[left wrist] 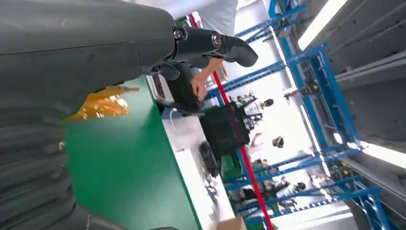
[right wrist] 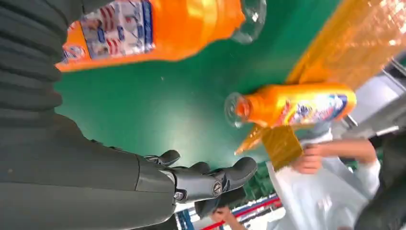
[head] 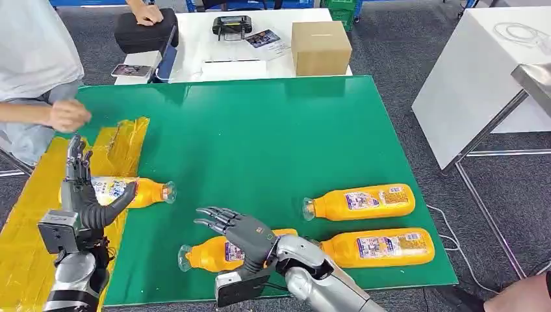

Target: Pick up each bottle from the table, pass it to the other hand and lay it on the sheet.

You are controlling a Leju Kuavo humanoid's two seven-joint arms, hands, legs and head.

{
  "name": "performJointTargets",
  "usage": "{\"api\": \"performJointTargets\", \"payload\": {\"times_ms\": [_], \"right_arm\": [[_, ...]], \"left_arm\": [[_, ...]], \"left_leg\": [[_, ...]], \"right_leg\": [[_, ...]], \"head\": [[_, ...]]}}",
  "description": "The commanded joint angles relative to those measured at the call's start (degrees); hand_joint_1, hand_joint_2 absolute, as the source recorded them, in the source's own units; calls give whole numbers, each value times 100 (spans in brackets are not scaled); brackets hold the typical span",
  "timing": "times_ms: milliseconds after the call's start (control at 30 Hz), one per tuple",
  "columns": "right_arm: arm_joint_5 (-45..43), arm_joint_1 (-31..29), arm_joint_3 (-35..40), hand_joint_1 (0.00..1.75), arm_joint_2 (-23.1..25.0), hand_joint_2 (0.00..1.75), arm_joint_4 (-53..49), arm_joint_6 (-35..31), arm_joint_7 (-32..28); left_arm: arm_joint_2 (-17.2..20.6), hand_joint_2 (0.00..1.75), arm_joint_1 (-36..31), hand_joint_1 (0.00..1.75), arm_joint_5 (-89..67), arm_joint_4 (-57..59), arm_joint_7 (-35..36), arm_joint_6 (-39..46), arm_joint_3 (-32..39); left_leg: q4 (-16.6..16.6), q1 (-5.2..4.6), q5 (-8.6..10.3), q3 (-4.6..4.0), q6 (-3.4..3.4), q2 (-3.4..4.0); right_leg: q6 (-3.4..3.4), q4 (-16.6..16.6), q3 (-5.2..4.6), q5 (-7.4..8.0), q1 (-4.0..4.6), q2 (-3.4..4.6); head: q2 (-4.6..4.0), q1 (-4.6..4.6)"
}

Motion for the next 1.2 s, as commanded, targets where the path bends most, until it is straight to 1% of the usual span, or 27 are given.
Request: {"api": "performJointTargets", "payload": {"times_ms": [33,133,367,533,567,600,633,767,967,1100,1167,1200], "right_arm": [[111,-491,691,0,-290,175,897,161,8],[179,-577,819,0,-361,175,1022,192,-31],[178,-589,825,0,-365,175,1009,194,-30],[191,-600,856,0,-534,175,899,156,-21],[197,-582,834,0,-582,175,847,110,1],[200,-572,805,0,-612,175,816,68,27],[213,-565,788,0,-637,175,790,36,50],[320,-490,645,0,-714,175,607,-137,262],[326,-487,636,0,-715,175,601,-146,275],[462,-453,536,0,-702,175,613,-267,505],[531,-440,498,0,-694,175,648,-305,606],[548,-425,478,0,-674,175,667,-326,648]], "left_arm": [[-371,175,-16,0,193,-368,19,-718,29],[-408,175,7,0,113,-459,19,-763,-7],[-400,175,7,0,119,-459,19,-769,-5],[-398,175,52,0,151,-516,19,-799,22],[-397,175,80,0,149,-546,19,-803,43],[-395,175,96,0,157,-558,19,-813,55],[-393,175,106,0,159,-567,19,-819,66],[-405,175,166,0,113,-627,19,-798,118],[-405,175,171,0,111,-634,19,-797,118],[-414,175,228,0,115,-692,19,-794,129],[-414,175,249,0,106,-708,19,-803,129],[-416,175,253,0,104,-706,19,-804,130]], "left_leg": [[-1,1,-5,11,5,-2],[-1,0,-3,7,5,-2],[-2,-1,-3,9,4,-1],[0,0,-5,10,5,-2],[-1,-2,-4,8,5,-2],[3,3,-12,21,9,-2],[0,-1,-5,9,6,0],[1,-2,-6,9,6,1],[1,-1,-6,9,5,-3],[0,-4,-4,6,4,0],[5,3,-14,18,8,2],[0,-2,-7,10,6,1]], "right_leg": [[-1,-7,15,-4,3,-6],[0,-6,13,-2,1,-5],[-2,-5,13,-3,0,-6],[-1,-5,14,-5,1,-8],[0,-4,12,-4,0,-6],[-2,-9,30,-10,6,-11],[0,-5,13,-4,1,-5],[0,-4,14,-5,0,-5],[-2,-4,14,-6,1,-9],[-1,-2,8,-4,-2,-4],[-4,-6,26,-10,6,-7],[-1,-4,14,-5,0,-4]], "head": [[0,0],[0,0],[0,0],[0,0],[0,0],[0,-2],[0,0],[0,0],[0,0],[0,0],[0,0],[0,0]]}}
